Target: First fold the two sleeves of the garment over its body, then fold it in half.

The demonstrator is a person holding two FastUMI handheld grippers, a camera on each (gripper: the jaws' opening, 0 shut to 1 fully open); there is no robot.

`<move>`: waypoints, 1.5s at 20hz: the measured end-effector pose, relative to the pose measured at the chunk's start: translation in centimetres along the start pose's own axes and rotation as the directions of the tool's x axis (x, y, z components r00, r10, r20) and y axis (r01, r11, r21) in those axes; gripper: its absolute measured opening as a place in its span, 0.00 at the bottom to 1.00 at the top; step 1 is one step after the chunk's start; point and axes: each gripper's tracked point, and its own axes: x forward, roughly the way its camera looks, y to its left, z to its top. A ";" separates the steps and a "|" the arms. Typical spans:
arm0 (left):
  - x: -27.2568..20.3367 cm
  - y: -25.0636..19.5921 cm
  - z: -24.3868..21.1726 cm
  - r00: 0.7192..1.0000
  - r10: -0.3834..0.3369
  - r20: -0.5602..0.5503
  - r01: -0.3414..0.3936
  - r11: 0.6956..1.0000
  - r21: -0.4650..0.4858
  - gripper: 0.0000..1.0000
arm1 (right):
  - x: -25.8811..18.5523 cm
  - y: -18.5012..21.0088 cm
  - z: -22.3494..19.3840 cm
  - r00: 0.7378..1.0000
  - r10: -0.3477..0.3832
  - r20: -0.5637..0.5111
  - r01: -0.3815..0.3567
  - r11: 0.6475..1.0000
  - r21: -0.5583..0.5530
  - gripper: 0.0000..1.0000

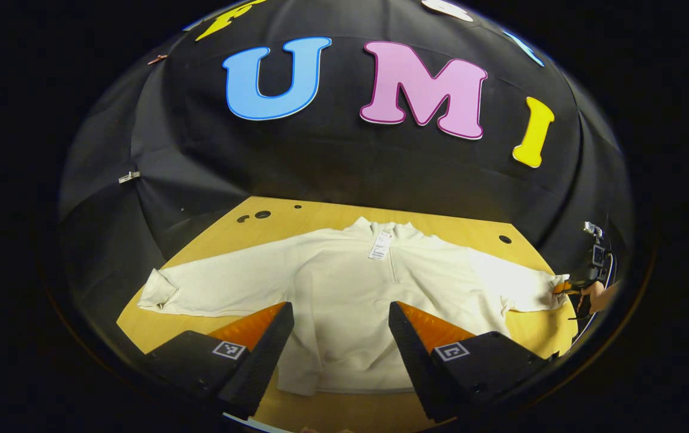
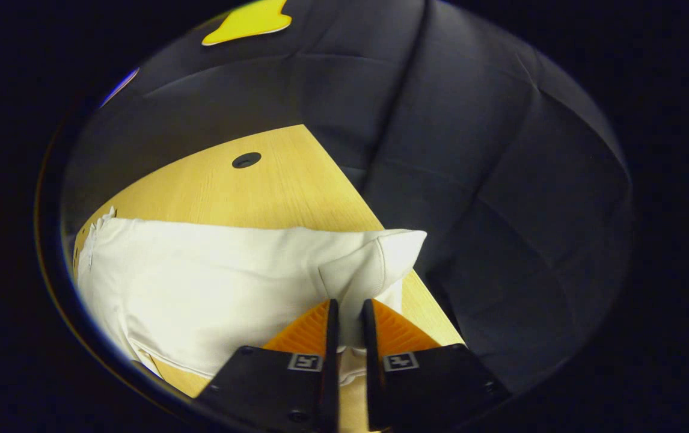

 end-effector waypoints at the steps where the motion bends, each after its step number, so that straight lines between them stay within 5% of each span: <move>1: -0.1 0.1 -0.1 1.000 0.000 -0.005 0.000 1.000 0.002 0.98 | -0.4 0.3 0.0 1.000 0.019 -0.003 -0.019 1.000 0.018 0.13; 9: 0.6 1.4 0.7 1.000 -0.024 0.008 0.024 1.000 -0.011 0.98 | -5.4 3.7 3.2 0.993 0.086 0.078 -0.086 0.996 0.003 0.12; 13: 0.4 2.6 0.9 0.999 -0.026 0.029 0.027 0.999 -0.025 0.98 | -10.3 9.4 8.0 0.967 0.187 0.172 -0.179 0.982 -0.064 0.12; 20: -0.8 7.4 1.1 0.996 0.037 0.083 -0.033 0.998 -0.045 0.98 | -16.6 24.6 12.5 0.889 0.400 0.224 -0.361 0.912 -0.194 0.12; 30: -1.6 16.6 0.1 0.977 0.194 0.085 -0.181 0.974 -0.136 0.98 | -22.5 52.5 7.4 0.738 0.670 0.078 -0.607 0.710 -0.356 0.12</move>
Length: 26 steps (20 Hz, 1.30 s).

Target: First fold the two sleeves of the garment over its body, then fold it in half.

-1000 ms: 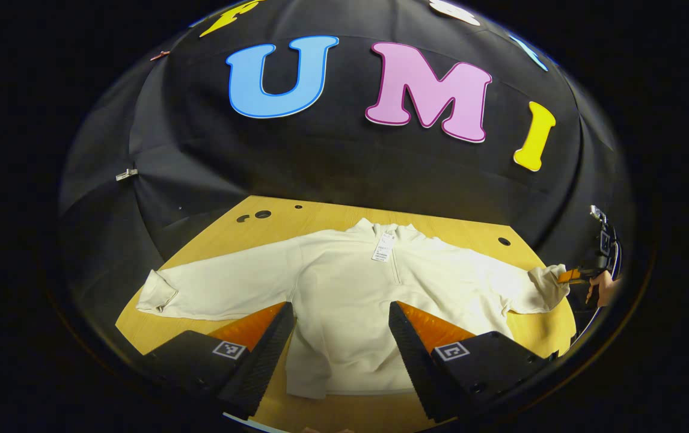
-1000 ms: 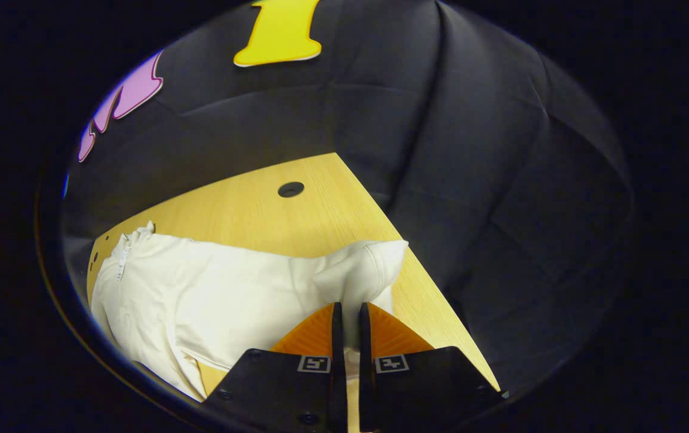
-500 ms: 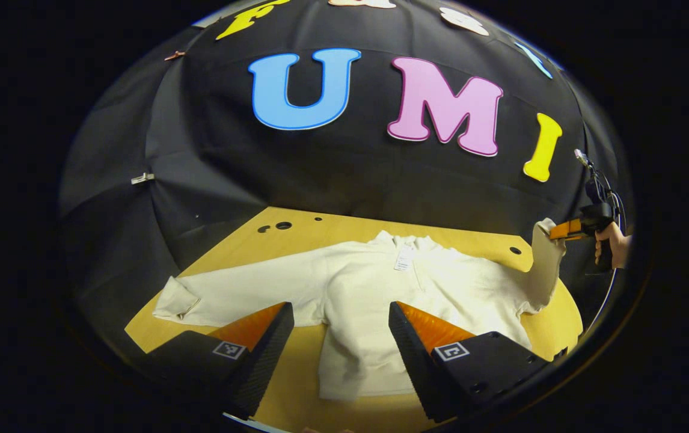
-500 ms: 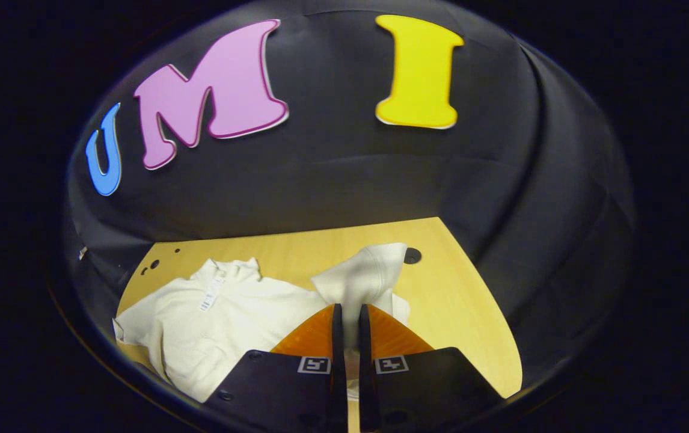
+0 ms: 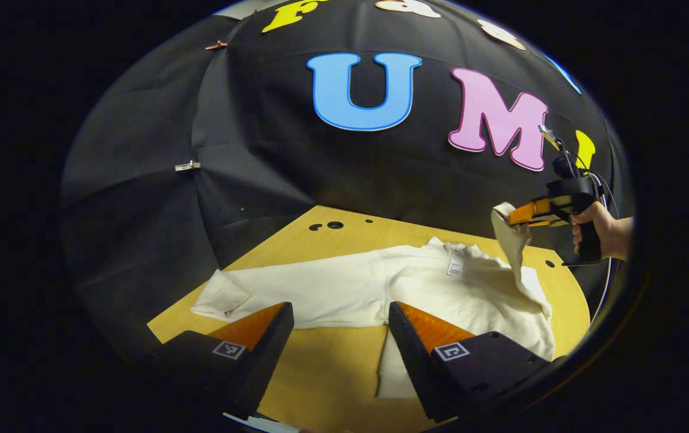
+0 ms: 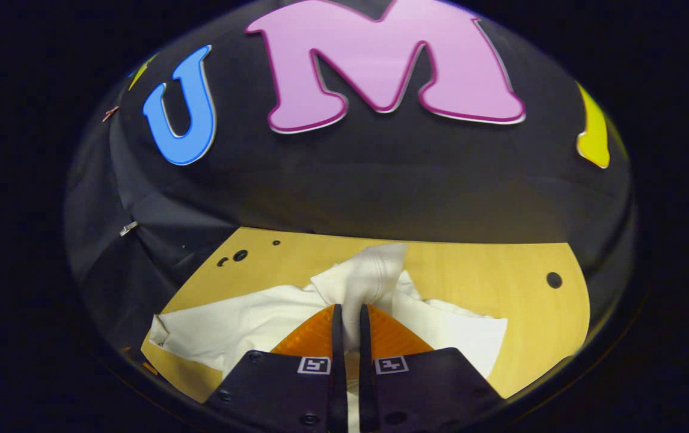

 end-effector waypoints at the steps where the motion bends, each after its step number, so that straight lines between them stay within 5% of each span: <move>1: 0.1 0.6 -0.1 1.000 0.011 -0.001 -0.011 1.000 -0.005 0.98 | 1.4 2.0 -0.6 1.000 0.018 -0.015 -0.018 1.000 -0.017 0.12; 8: 1.7 6.2 -0.9 0.994 0.106 0.000 -0.106 0.993 -0.046 0.98 | 10.0 14.2 -8.7 0.980 0.090 -0.179 -0.108 0.990 -0.092 0.15; 11: 1.7 7.8 -0.8 0.991 0.136 -0.002 -0.136 0.989 -0.057 0.98 | 9.9 17.2 -9.0 0.972 0.145 -0.183 -0.158 0.986 -0.060 0.26; 13: 1.8 8.8 -0.7 0.988 0.153 -0.015 -0.154 0.985 -0.080 0.98 | 9.1 18.0 -9.2 0.969 0.168 -0.179 -0.184 0.980 -0.078 0.58; 14: 2.1 9.7 -0.5 0.986 0.165 -0.017 -0.166 0.982 -0.088 0.98 | 8.5 18.0 -9.4 0.968 0.178 -0.178 -0.196 0.976 -0.091 0.54; 15: 2.9 10.8 -0.6 0.984 0.177 -0.019 -0.178 0.980 -0.093 0.98 | 7.9 17.5 -9.4 0.968 0.175 -0.177 -0.196 0.975 -0.106 0.82; 17: 3.7 13.0 -0.5 0.977 0.213 -0.018 -0.214 0.972 -0.096 0.98 | 6.5 15.1 -9.0 0.977 0.141 -0.159 -0.162 0.978 -0.131 1.00; 21: 6.7 17.3 -1.2 0.957 0.286 -0.044 -0.289 0.954 -0.084 0.98 | 1.7 6.7 -6.9 0.997 0.012 -0.076 -0.020 0.995 -0.098 0.99; 26: 10.1 21.0 -3.2 0.938 0.335 -0.092 -0.341 0.938 -0.060 0.98 | -4.8 -4.4 -8.3 0.982 -0.177 -0.060 0.176 0.984 -0.018 0.99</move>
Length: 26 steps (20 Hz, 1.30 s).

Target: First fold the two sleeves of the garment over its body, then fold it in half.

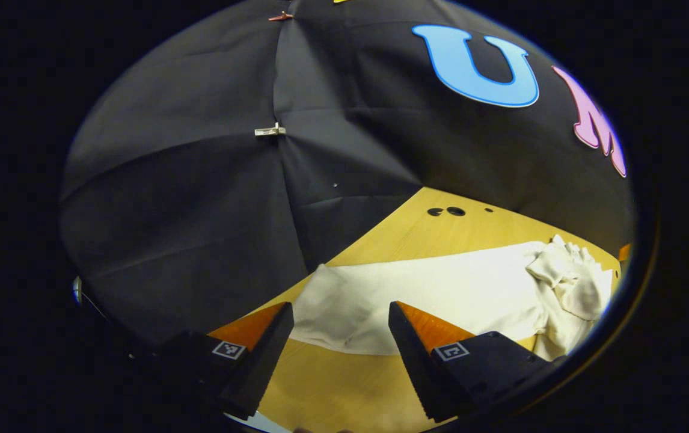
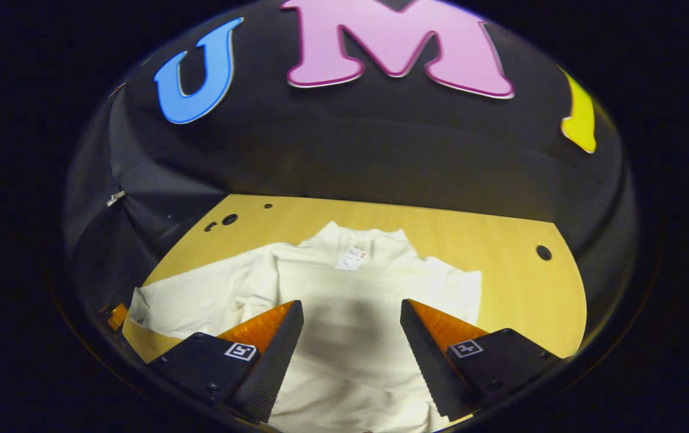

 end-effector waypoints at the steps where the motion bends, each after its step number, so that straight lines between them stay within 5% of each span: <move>1: 0.7 0.6 -0.3 1.000 0.010 -0.014 -0.010 1.000 -0.006 0.98 | -1.4 -2.8 -0.7 0.999 -0.045 -0.002 0.045 0.999 0.017 0.99; 6: 4.6 2.8 -2.1 0.995 0.047 -0.086 -0.050 0.998 -0.024 0.98 | -6.6 -10.2 -4.2 0.987 -0.158 -0.032 0.160 0.986 0.054 0.99; 13: 6.8 2.3 -4.5 0.983 -0.034 -0.179 0.026 0.998 -0.049 0.98 | -12.1 -13.5 -8.5 0.976 -0.207 -0.073 0.214 0.971 0.107 0.99; 15: 6.8 1.3 -4.2 0.979 -0.067 -0.193 0.061 0.997 -0.036 0.85 | -13.4 -13.5 -10.2 0.974 -0.207 -0.089 0.218 0.967 0.130 0.99; 21: 6.9 -0.3 -3.7 0.965 -0.086 -0.247 0.054 0.989 -0.135 0.24 | -15.9 -14.4 -14.0 0.962 -0.242 -0.124 0.264 0.943 0.203 0.99; 26: 6.3 -2.2 -2.7 0.955 -0.102 -0.278 0.078 0.992 -0.099 0.07 | -16.8 -15.1 -14.8 0.959 -0.257 -0.124 0.282 0.920 0.272 0.99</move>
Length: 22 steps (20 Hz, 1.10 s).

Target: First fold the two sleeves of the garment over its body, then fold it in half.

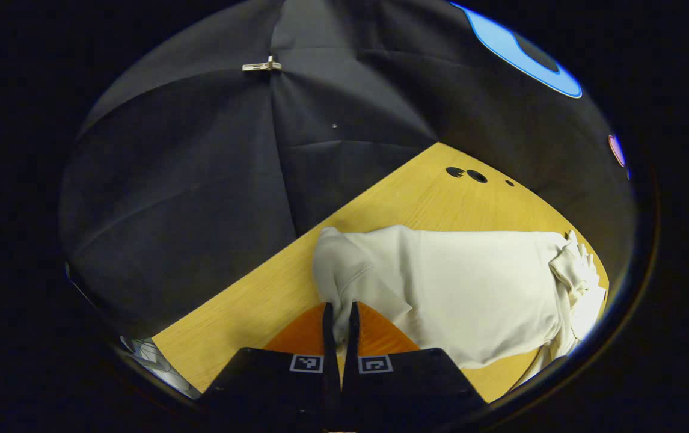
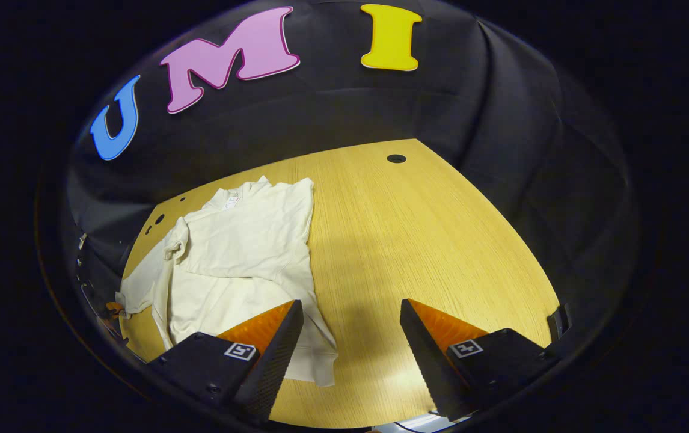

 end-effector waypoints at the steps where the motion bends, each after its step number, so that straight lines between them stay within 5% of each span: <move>1: 0.0 -0.5 0.2 1.000 -0.008 0.003 0.008 1.000 -0.003 0.06 | 0.0 -0.3 0.1 1.000 -0.003 0.005 0.003 1.000 0.001 0.99; 8: -2.7 -7.0 5.4 0.989 -0.117 0.096 0.117 0.993 0.003 0.06 | 0.2 -1.9 0.3 1.000 -0.015 0.011 0.015 0.999 0.040 0.99; 14: -6.4 -19.4 11.7 0.933 -0.308 0.185 0.292 0.950 0.112 0.06 | 0.4 -3.5 -0.7 1.000 -0.028 0.001 0.028 0.997 0.073 0.99; 22: -13.2 -40.7 9.9 0.787 -0.606 0.115 0.550 0.773 0.316 0.06 | 0.7 -5.3 -1.5 0.999 -0.052 -0.006 0.052 0.993 0.104 0.99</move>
